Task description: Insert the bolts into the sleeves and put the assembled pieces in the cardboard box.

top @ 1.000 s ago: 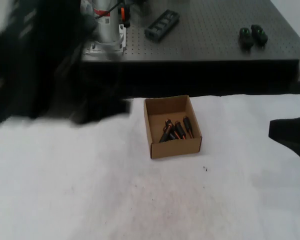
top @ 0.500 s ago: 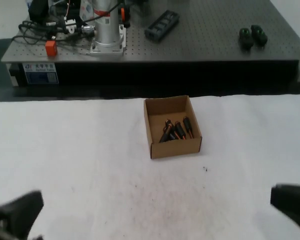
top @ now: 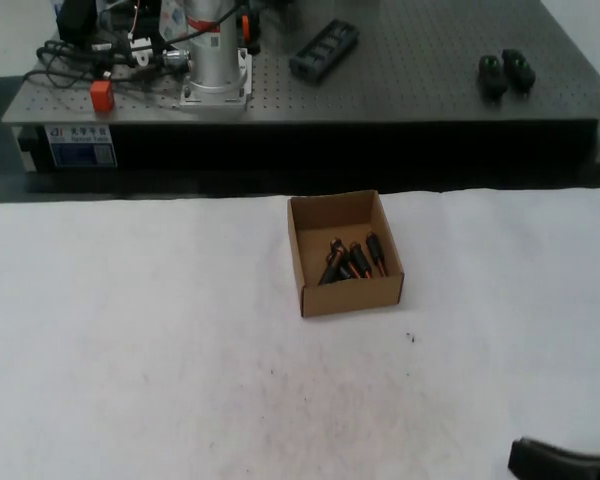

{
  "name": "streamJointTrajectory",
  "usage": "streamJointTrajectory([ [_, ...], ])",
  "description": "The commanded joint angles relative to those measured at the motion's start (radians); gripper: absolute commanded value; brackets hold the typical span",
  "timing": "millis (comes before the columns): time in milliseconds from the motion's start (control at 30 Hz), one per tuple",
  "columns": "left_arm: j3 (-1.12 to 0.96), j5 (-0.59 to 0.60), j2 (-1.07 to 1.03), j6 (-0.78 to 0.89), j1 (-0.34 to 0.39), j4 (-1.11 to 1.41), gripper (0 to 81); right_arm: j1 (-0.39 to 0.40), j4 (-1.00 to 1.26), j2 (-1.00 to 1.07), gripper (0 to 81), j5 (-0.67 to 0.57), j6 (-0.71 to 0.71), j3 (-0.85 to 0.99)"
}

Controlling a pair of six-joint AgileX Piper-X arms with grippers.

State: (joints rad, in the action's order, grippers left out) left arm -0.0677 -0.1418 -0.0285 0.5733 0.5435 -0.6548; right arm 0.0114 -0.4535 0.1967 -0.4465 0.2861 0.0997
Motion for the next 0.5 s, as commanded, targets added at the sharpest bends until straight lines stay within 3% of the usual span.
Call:
streamJointTrajectory([
  [0, 0.011, -0.035, 0.011, 0.014, -0.001, 0.001, 0.6, 0.002, 0.126, -0.005, 10.1, 0.006, 0.008, -0.100],
  [467, 0.013, -0.027, 0.011, 0.027, -0.001, -0.002, 0.6, 0.002, 0.074, -0.005, 10.1, 0.009, 0.011, -0.100],
])
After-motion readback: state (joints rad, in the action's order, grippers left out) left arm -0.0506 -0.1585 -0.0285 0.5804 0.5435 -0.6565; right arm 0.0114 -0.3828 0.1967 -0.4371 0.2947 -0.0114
